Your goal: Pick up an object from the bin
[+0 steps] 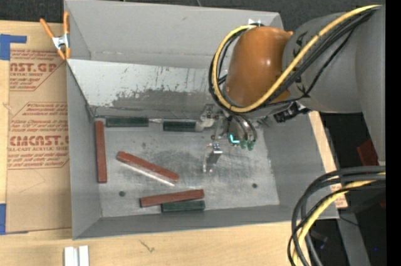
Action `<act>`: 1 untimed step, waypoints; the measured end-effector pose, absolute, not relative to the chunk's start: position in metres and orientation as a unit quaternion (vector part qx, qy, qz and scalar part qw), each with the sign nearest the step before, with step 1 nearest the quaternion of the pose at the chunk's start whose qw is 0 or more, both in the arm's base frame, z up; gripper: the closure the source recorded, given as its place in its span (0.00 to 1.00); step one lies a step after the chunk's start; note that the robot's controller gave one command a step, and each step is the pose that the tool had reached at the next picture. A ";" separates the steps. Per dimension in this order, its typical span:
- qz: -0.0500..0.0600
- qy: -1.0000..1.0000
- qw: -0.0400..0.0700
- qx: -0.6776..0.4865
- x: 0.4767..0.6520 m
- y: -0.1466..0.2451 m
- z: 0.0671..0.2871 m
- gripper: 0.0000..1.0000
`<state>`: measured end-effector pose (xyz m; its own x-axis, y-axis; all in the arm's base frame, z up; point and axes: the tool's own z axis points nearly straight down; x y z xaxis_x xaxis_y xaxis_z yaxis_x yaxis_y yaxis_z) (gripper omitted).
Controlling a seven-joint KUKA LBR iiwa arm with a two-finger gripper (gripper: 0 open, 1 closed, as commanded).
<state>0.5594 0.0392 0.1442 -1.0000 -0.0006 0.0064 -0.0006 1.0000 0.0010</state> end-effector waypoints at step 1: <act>-0.001 -1.000 0.000 0.000 0.561 0.039 0.148 0.00</act>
Offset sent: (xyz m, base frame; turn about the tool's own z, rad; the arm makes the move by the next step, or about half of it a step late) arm -0.0320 0.0705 -0.0742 -0.1252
